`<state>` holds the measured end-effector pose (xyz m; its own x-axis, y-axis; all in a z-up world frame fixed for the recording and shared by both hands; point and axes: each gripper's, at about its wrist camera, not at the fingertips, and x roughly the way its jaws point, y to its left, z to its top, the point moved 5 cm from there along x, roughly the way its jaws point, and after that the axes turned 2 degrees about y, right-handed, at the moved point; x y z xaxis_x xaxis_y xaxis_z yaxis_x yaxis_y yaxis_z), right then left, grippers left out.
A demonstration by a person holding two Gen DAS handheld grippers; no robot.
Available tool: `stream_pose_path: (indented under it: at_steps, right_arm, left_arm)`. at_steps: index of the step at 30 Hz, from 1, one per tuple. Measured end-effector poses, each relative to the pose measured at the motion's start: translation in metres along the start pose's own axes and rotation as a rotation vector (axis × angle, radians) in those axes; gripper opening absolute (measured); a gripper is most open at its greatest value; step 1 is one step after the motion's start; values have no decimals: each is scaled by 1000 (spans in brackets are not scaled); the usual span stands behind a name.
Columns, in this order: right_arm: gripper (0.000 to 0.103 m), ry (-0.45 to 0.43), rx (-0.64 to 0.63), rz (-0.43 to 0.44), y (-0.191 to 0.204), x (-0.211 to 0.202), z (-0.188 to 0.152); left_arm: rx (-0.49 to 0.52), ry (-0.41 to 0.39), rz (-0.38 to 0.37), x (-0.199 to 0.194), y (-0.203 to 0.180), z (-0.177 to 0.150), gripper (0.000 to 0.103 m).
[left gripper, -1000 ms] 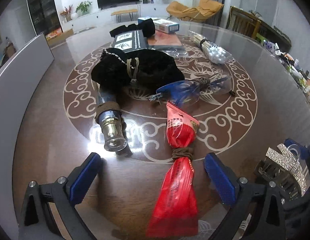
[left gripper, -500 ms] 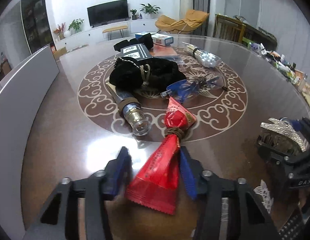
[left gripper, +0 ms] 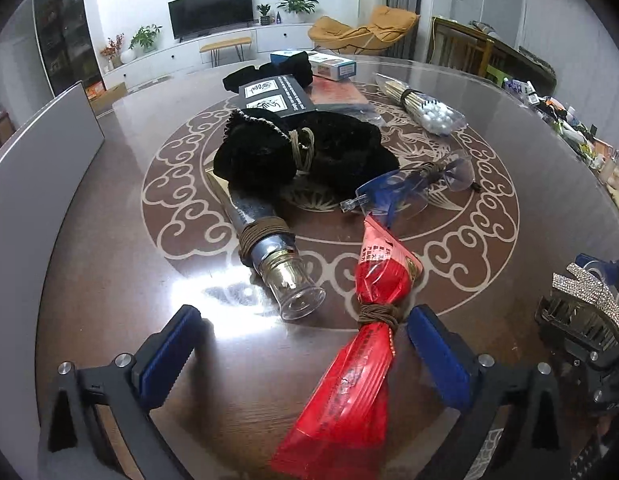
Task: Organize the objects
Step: 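Close the right gripper on the rhinestone bow while the left gripper grasps the red package, then carry both items into the cardboard box and open both grippers to release them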
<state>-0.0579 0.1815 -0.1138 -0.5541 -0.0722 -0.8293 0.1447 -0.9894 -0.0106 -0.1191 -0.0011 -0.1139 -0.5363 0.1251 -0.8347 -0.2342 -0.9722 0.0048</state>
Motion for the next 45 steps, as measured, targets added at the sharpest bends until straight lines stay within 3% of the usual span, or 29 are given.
stream_pose_path:
  at_steps: [12,13,15,16,17,23,25,27,29,30,36,45]
  right_arm:
    - [102,-1,14,-8,0,-3,-4]
    - [99,-9,17,-8,1,-4,-4]
    - [75,-41,28,-17,2,-10,-5]
    - [69,-45,33,-17,2,-11,-4]
    - [54,-46,38,-16,2,-12,-3]
    - [50,-29,41,50,3,-6,12]
    - [50,-15,43,61,2,-5,15]
    - [49,0,46,65,1,-5,15]
    - [49,16,52,71,0,-6,15]
    - [49,22,57,76,0,-6,14]
    - [49,33,95,127,-1,-26,9]
    - [49,2,56,183,34,-53,32]
  left_arm:
    - [2,-2,-7,1,-2,0,103]
    - [5,-2,-8,2,-3,1,103]
    - [10,-2,-10,2,-4,1,103]
    - [10,-3,-10,1,-4,2,103]
    - [9,1,-10,1,-4,2,103]
    - [9,118,-15,3,-7,4,103]
    - [-2,103,-37,-4,-6,0,90]
    - [22,71,-28,-14,-8,-6,52]
    - [47,48,-58,-23,-13,-13,28]
    - [46,41,-76,-27,-14,-18,24]
    - [-71,-57,-182,-63,0,-50,21]
    - [-247,-186,-176,-110,57,-70,12]
